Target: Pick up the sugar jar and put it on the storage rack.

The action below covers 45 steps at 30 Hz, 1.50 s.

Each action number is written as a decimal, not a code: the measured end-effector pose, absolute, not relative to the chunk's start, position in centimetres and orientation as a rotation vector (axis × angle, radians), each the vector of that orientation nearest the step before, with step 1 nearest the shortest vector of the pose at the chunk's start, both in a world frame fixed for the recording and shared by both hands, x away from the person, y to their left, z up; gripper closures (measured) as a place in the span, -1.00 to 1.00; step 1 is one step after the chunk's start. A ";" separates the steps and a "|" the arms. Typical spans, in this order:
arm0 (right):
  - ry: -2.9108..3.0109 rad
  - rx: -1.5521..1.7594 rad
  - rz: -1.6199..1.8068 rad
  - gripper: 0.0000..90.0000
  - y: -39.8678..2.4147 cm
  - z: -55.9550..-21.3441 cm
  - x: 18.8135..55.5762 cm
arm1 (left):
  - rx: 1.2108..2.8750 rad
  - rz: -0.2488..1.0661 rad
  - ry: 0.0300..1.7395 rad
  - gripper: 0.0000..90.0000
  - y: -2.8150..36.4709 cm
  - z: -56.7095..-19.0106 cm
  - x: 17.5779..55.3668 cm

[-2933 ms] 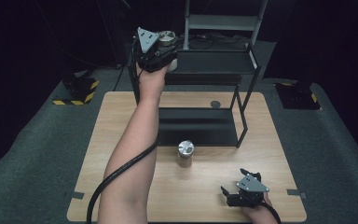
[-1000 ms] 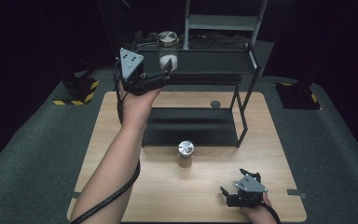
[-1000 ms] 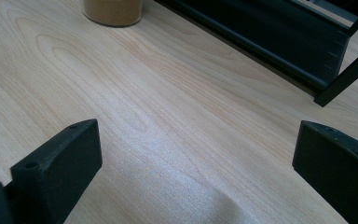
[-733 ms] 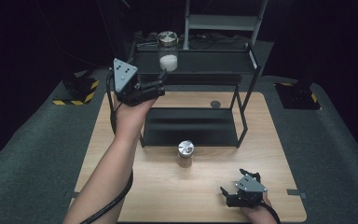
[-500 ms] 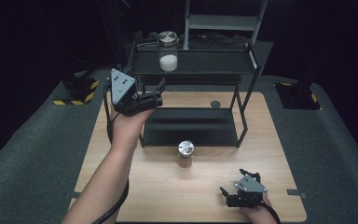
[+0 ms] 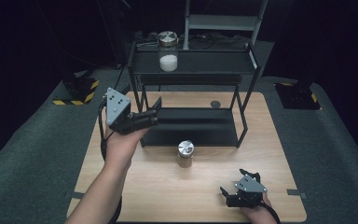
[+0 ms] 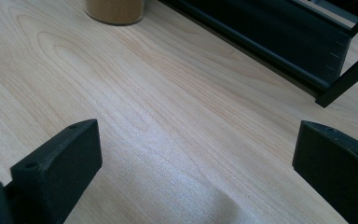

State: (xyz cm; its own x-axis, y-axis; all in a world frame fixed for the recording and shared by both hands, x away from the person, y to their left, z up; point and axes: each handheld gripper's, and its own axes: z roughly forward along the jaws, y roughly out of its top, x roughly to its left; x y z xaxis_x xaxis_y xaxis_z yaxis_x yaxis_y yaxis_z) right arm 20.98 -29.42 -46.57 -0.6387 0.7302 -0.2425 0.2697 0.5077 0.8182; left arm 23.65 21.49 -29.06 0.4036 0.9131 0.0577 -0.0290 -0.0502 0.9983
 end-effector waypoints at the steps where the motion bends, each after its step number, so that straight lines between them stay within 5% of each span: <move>1: 2.174 0.814 1.039 -0.99 -29.4 -46.6 21.0 | 1.406 0.938 0.859 -0.99 21.5 -29.4 23.5; 45: 2.170 0.808 1.023 -0.99 -29.1 -46.6 20.8 | 1.681 0.754 0.955 -0.99 22.7 -45.7 19.6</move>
State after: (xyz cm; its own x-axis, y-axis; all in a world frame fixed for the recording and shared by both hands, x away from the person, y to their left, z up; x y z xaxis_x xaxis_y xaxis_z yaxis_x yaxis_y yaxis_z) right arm 20.83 -29.15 -46.59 -0.6342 0.7294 -0.2564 0.2660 0.5173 0.8135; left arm 19.65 22.69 -45.70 0.4900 0.8711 0.0332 0.2350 -0.1687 0.9572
